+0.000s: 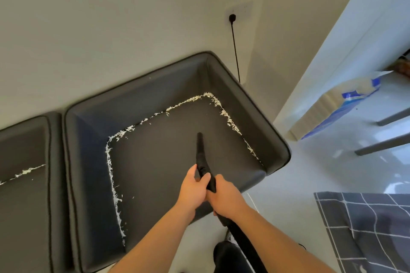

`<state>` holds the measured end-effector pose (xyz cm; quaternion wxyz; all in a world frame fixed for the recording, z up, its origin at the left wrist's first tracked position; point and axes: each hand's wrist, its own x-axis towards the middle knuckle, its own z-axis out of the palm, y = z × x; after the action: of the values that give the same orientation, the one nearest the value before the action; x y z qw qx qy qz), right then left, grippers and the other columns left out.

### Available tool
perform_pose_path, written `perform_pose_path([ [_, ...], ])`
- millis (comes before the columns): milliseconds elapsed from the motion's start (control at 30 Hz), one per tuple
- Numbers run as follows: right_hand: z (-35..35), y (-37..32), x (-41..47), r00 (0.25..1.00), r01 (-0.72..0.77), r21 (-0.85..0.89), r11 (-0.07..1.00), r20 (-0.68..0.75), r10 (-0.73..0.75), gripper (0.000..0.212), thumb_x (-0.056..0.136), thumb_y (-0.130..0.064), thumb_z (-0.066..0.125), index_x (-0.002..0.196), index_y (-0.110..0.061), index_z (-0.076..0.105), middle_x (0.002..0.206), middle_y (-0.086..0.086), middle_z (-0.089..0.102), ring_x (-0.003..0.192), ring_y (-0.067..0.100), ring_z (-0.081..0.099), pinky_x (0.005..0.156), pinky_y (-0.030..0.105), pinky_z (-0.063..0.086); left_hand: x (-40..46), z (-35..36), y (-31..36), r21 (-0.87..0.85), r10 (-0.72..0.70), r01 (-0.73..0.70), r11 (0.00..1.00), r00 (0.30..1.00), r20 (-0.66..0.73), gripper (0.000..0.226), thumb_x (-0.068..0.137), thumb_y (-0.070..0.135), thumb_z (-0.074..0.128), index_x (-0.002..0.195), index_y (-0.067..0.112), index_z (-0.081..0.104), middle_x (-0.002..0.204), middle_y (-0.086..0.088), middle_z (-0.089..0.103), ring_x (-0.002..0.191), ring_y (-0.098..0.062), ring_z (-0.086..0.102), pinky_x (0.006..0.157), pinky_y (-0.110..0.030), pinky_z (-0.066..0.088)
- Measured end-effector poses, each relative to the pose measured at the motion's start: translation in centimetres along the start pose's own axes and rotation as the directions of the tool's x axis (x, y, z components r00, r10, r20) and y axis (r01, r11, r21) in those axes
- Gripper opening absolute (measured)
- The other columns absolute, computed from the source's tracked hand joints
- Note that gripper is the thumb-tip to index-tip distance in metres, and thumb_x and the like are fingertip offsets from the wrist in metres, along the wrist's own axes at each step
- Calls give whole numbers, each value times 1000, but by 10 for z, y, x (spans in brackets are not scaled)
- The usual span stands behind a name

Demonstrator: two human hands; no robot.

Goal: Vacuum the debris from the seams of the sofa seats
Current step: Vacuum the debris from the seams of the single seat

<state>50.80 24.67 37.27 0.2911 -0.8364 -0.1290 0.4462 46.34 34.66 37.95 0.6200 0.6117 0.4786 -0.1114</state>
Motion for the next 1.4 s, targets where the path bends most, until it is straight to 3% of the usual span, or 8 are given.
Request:
perform_pose_path([
  [167, -34, 14, -10, 998, -62, 7, 998, -7, 62, 19, 102, -37, 52, 107, -19, 45, 87, 2, 68, 58, 15, 71, 56, 26, 60, -2, 36, 17, 119, 27, -30, 992, 999, 30, 58, 99, 28, 56, 153, 27, 35, 123, -5, 67, 107, -23, 67, 98, -49, 55],
  [333, -57, 16, -30, 994, -106, 17, 994, -38, 106, 14, 105, -34, 47, 100, -21, 43, 79, -2, 62, 45, 6, 59, 41, 11, 40, -9, 55, 31, 209, 64, -84, 974, 993, 99, 64, 98, 28, 54, 157, 26, 28, 128, -6, 62, 109, -24, 64, 98, -46, 53],
  [500, -55, 18, -44, 975, -181, 80, 980, -116, 190, 17, 105, -34, 45, 96, -20, 47, 80, 3, 69, 50, 8, 64, 48, 15, 47, -13, 60, 41, 339, 79, -150, 929, 974, 214, 64, 97, 29, 53, 155, 19, 29, 118, -4, 62, 102, -22, 62, 83, -36, 50],
  [767, -34, 1, -57, 895, -299, 276, 914, -250, 368, 24, 102, -39, 48, 98, -16, 55, 75, 5, 71, 48, 12, 67, 55, 20, 56, -8, 46, 68, 564, 49, -326, 759, 892, 450, 56, 91, 35, 56, 140, 13, 43, 118, -9, 65, 105, -28, 65, 93, -45, 57],
  [900, -16, -7, -62, 838, -343, 326, 881, -318, 443, 20, 104, -36, 48, 93, -20, 53, 77, 2, 66, 57, 12, 62, 53, 18, 45, -4, 43, 63, 567, 21, -377, 732, 845, 535, 49, 93, 31, 56, 137, 14, 46, 114, -5, 62, 100, -23, 64, 87, -41, 59],
  [1133, -3, -10, -62, 749, -393, 425, 815, -367, 552, 18, 102, -30, 48, 99, -14, 55, 83, 8, 71, 69, 23, 72, 71, 34, 63, -2, 42, 57, 519, -44, -397, 757, 761, 647, 46, 97, 26, 54, 141, 19, 42, 120, -6, 61, 104, -24, 63, 84, -43, 62],
  [1233, 1, -17, -57, 742, -404, 420, 813, -369, 560, 17, 102, -31, 48, 94, -17, 54, 77, 3, 69, 60, 15, 65, 56, 25, 52, 6, 36, 55, 519, -61, -390, 760, 753, 655, 52, 97, 26, 53, 147, 18, 38, 122, -6, 61, 102, -22, 63, 78, -40, 63],
  [1400, 15, -36, -43, 778, -419, 302, 857, -368, 510, 23, 100, -41, 53, 95, -19, 49, 75, -6, 57, 61, 7, 54, 51, 18, 36, 23, 20, 56, 533, -123, -271, 802, 797, 591, 46, 99, 24, 52, 140, 13, 36, 106, -4, 57, 85, -13, 55, 65, -28, 48],
])
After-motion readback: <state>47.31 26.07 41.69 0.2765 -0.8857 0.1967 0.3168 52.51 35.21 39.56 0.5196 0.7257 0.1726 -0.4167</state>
